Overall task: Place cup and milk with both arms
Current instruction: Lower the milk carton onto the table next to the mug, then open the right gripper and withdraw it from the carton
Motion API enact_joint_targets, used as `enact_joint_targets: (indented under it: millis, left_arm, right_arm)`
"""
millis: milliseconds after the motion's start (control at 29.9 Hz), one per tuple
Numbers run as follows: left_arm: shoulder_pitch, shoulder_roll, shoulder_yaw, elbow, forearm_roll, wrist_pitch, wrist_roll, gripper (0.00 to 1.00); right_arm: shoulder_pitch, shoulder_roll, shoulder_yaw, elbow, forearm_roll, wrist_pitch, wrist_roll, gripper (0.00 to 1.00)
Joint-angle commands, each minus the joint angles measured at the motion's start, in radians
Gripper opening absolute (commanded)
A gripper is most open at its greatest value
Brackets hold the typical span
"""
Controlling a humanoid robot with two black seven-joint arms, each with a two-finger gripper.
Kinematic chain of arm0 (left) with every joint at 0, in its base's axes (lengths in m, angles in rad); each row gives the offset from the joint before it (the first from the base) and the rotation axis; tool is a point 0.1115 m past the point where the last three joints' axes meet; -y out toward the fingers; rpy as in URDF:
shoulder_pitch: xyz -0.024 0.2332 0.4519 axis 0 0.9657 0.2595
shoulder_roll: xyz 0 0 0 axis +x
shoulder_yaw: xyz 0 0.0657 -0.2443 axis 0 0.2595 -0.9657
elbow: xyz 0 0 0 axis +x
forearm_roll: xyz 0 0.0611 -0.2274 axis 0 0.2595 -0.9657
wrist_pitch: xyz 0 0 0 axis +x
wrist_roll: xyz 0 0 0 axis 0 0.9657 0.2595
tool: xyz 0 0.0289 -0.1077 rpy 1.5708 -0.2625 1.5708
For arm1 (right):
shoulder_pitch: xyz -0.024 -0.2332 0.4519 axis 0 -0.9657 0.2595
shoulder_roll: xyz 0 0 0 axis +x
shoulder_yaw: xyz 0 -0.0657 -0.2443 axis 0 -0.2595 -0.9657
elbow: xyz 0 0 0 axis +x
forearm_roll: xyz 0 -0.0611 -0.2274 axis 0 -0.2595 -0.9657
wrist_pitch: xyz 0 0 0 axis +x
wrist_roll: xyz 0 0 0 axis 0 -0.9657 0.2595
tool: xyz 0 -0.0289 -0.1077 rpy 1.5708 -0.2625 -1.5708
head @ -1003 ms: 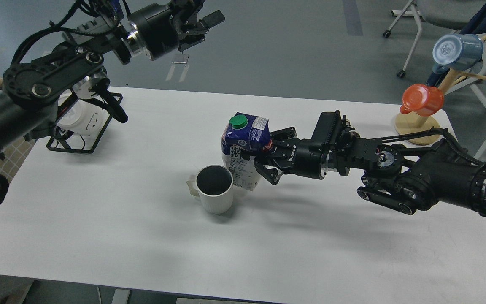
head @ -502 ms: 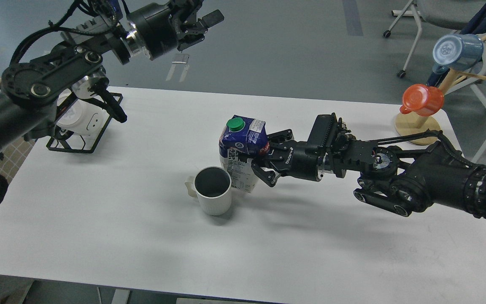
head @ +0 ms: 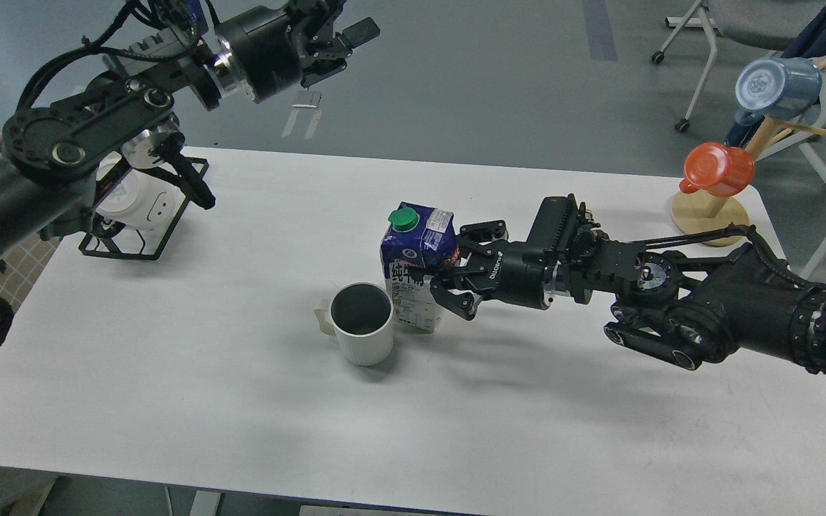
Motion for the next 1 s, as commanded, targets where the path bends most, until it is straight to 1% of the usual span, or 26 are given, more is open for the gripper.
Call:
enact_joint_targets:
  millis: [0, 167, 401, 769, 869, 936, 970]
  left_arm:
    - [0.000, 0.000, 0.000, 0.000, -0.001, 0.001, 0.000, 0.98]
    - [0.003, 0.002, 0.000, 0.000, -0.001, 0.001, 0.000, 0.98]
    - [0.005, 0.003, 0.000, 0.000, -0.001, 0.001, 0.000, 0.98]
    - [0.019, 0.005, -0.011, 0.000, -0.001, 0.000, 0.000, 0.98]
    - [0.020, 0.005, -0.012, 0.000, -0.001, 0.000, 0.000, 0.98]
    - [0.020, 0.005, -0.012, 0.000, -0.001, 0.000, 0.000, 0.98]
    - [0.020, 0.005, -0.012, 0.000, -0.001, 0.000, 0.000, 0.98]
  right_arm:
    - [0.000, -0.004, 0.000, 0.003, 0.000, 0.000, 0.000, 0.62]
    - [0.000, -0.037, 0.000, 0.018, 0.000, 0.000, 0.000, 0.69]
    - [0.000, -0.094, -0.002, 0.079, 0.000, 0.000, 0.000, 0.69]
    - [-0.002, -0.140, -0.003, 0.159, 0.008, 0.000, 0.000, 0.69]
    - [-0.002, -0.176, -0.006, 0.193, 0.008, 0.000, 0.000, 0.69]
    - [0.000, -0.220, -0.008, 0.239, 0.008, 0.000, 0.000, 0.69]
    - [0.001, -0.263, -0.009, 0.277, 0.008, 0.000, 0.000, 0.69]
